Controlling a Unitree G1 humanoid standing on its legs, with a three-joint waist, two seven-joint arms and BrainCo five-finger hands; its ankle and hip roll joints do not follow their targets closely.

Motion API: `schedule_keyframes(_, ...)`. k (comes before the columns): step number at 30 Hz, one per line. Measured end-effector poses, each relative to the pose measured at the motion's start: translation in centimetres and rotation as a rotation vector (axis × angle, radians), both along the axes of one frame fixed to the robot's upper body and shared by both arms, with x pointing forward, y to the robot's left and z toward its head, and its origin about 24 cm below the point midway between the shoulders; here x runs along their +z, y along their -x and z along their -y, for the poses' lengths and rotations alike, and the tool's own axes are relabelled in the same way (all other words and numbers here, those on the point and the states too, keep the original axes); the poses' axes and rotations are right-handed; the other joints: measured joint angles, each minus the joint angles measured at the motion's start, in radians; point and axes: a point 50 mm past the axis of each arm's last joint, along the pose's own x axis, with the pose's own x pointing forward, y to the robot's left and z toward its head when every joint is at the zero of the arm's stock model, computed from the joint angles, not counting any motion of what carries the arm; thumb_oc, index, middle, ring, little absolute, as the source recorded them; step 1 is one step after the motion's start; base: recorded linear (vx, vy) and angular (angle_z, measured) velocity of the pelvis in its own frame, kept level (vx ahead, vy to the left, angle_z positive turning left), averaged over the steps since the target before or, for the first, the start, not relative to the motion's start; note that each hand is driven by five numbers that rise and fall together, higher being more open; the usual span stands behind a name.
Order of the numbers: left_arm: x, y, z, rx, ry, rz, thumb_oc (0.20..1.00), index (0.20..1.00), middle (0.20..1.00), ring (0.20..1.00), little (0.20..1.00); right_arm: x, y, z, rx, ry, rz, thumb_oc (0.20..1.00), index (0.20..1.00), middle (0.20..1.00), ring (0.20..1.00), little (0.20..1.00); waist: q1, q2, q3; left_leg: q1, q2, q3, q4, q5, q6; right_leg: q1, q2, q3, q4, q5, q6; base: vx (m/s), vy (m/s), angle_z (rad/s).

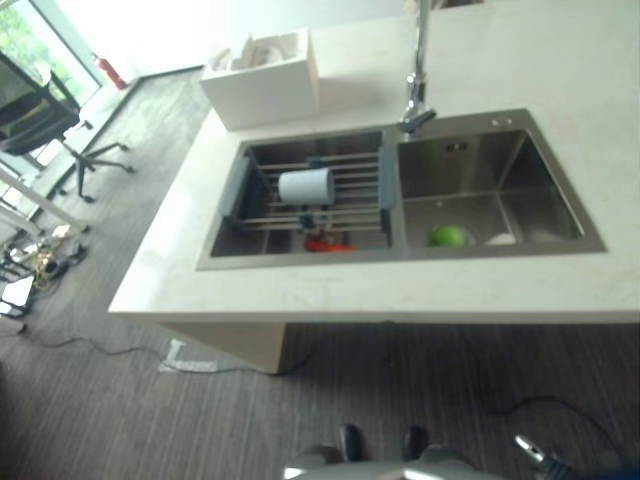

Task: Place the dishes in the dishwasher.

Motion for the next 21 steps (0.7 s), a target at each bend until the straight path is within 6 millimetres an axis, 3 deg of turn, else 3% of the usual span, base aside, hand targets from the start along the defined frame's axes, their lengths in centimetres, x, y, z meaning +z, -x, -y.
schedule_keyframes(1, 1.9, -1.9, 1.4, -0.149, -0.048, 0.056, 1.000, 1.000, 1.000, 1.000, 1.000, 0.1, -0.2, -0.1, 0.004, -0.007, 0.007, 1.000, 1.000, 1.000, 1.000, 1.000, -0.001, 0.009, 0.000, 0.007, -0.001, -0.001, 0.000, -0.001, 0.001, 0.011, 0.001, -0.001, -0.005, 0.005, 0.003, 0.09, -0.077, 0.01)
schedule_keyframes(2, 4.8, -5.2, 4.6, -0.392, -0.167, 0.068, 1.000, 1.000, 1.000, 1.000, 1.000, 0.0, -0.7, -0.6, 0.030, -0.022, 0.010, 1.000, 1.000, 1.000, 1.000, 1.000, -0.003, 0.001, -0.001, 0.015, 0.000, -0.001, 0.000, -0.002, 0.002, 0.019, 0.002, 0.000, -0.008, 0.004, 0.010, 0.09, -0.063, 0.00)
schedule_keyframes(3, 5.4, -6.8, 6.1, -0.504, -0.191, 0.048, 1.000, 1.000, 1.000, 1.000, 1.000, 0.0, -0.9, -0.6, 0.032, -0.023, 0.018, 1.000, 1.000, 1.000, 1.000, 1.000, -0.007, 0.004, -0.004, 0.015, 0.001, 0.000, 0.000, -0.002, 0.003, 0.016, 0.003, 0.002, -0.009, -0.003, 0.021, 0.10, -0.056, -0.04)
schedule_keyframes(6, 5.3, -11.8, 10.7, -0.803, -0.235, -0.130, 1.000, 1.000, 1.000, 1.000, 1.000, -0.2, -1.0, -1.2, 0.027, -0.045, 0.014, 1.000, 1.000, 1.000, 1.000, 1.000, -0.044, -0.013, -0.007, 0.015, 0.002, 0.013, 0.000, -0.002, 0.004, 0.009, 0.003, 0.013, -0.005, -0.001, 0.026, 0.06, -0.027, -0.14)
schedule_keyframes(8, 4.6, -13.7, 12.7, -0.903, -0.265, -0.233, 1.000, 1.000, 1.000, 1.000, 1.000, -0.5, -0.7, -1.5, 0.020, -0.057, 0.001, 1.000, 1.000, 1.000, 1.000, 1.000, -0.052, -0.026, -0.011, 0.012, 0.008, 0.036, 0.000, -0.002, 0.004, -0.005, 0.004, 0.024, 0.001, -0.001, 0.026, 0.09, -0.033, -0.34)
schedule_keyframes(11, 4.1, -17.3, 17.1, -1.025, -0.395, -0.394, 1.000, 1.000, 1.000, 1.000, 1.000, -1.1, 1.6, -1.6, 0.009, -0.070, -0.075, 1.000, 1.000, 1.000, 1.000, 1.000, -0.102, -0.051, -0.016, 0.013, 0.011, 0.068, 0.000, -0.006, 0.009, -0.016, 0.004, 0.034, 0.001, 0.003, 0.032, 0.07, -0.013, -0.32)
schedule_keyframes(14, 3.7, -18.8, 19.0, -1.055, -0.449, -0.484, 1.000, 1.000, 1.000, 1.000, 1.000, -1.2, 2.8, -1.7, 0.010, -0.082, -0.097, 1.000, 1.000, 1.000, 1.000, 1.000, -0.166, -0.053, -0.014, 0.015, 0.009, 0.098, 0.000, -0.007, 0.010, -0.023, 0.005, 0.075, -0.015, 0.037, 0.018, 0.09, -0.002, -0.43)
schedule_keyframes(16, 3.8, -20.7, 20.6, -1.087, -0.441, -0.502, 1.000, 1.000, 1.000, 1.000, 1.000, -1.4, 3.9, -2.0, 0.024, -0.095, -0.132, 1.000, 1.000, 1.000, 1.000, 1.000, -0.179, -0.048, -0.014, 0.017, 0.005, 0.111, 0.000, -0.007, 0.011, -0.013, 0.005, 0.085, -0.039, 0.051, 0.019, 0.07, 0.010, -0.26)
schedule_keyframes(21, 2.3, -23.2, 21.2, -1.052, -0.431, -0.751, 1.000, 1.000, 1.000, 1.000, 1.000, -1.3, 4.0, -1.9, 0.039, -0.089, -0.133, 1.000, 1.000, 1.000, 1.000, 1.000, -0.241, -0.042, -0.006, 0.031, 0.004, 0.127, -0.007, -0.010, 0.008, -0.004, 0.005, 0.131, -0.054, 0.066, 0.022, 0.08, 0.025, -0.30)
